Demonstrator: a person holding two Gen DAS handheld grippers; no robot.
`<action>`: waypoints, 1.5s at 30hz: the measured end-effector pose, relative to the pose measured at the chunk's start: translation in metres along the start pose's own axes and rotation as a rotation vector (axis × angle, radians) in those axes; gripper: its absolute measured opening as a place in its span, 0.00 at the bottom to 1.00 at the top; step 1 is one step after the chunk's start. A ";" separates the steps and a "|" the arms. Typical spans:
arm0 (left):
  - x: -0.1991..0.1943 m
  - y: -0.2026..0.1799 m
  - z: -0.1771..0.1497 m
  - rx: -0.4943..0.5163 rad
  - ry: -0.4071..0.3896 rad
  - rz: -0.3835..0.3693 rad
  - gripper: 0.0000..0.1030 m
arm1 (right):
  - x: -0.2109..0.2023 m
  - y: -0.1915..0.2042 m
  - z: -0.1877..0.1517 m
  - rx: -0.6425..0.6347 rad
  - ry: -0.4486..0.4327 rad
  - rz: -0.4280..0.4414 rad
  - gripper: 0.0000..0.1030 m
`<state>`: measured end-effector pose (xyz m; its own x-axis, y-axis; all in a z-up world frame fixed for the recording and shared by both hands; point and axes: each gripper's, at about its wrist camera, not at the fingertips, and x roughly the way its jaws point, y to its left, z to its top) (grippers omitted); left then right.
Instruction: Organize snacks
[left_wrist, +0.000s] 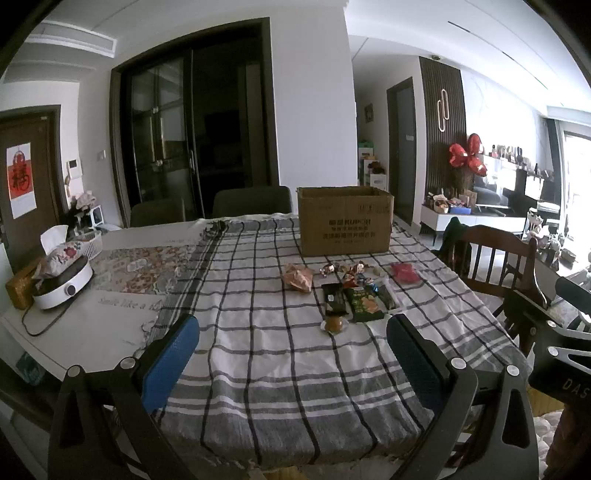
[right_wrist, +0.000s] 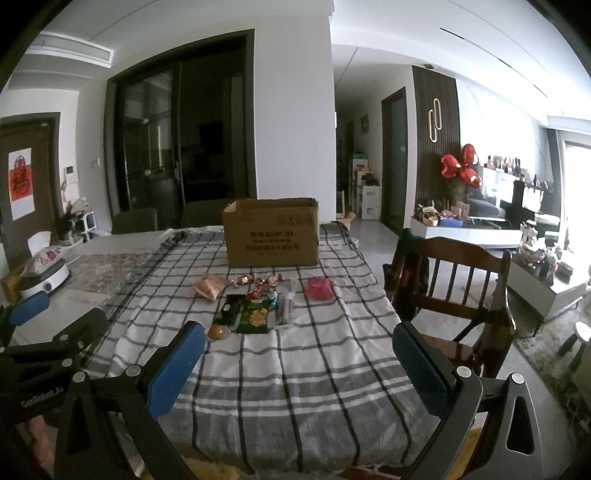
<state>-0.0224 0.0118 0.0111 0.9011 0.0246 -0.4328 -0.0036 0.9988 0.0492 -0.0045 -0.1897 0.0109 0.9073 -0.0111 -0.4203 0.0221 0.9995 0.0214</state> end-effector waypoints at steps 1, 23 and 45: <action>0.000 0.000 0.000 0.000 -0.001 0.000 1.00 | 0.000 0.000 0.000 0.000 -0.001 0.000 1.00; -0.001 0.000 -0.001 0.000 -0.004 0.000 1.00 | -0.002 0.000 -0.001 0.000 -0.007 0.002 1.00; 0.016 0.000 0.004 0.012 0.041 -0.004 1.00 | 0.010 0.001 0.006 0.000 0.035 0.004 1.00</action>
<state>-0.0064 0.0121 0.0084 0.8825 0.0230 -0.4698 0.0052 0.9983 0.0587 0.0074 -0.1889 0.0119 0.8919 -0.0061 -0.4521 0.0184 0.9996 0.0229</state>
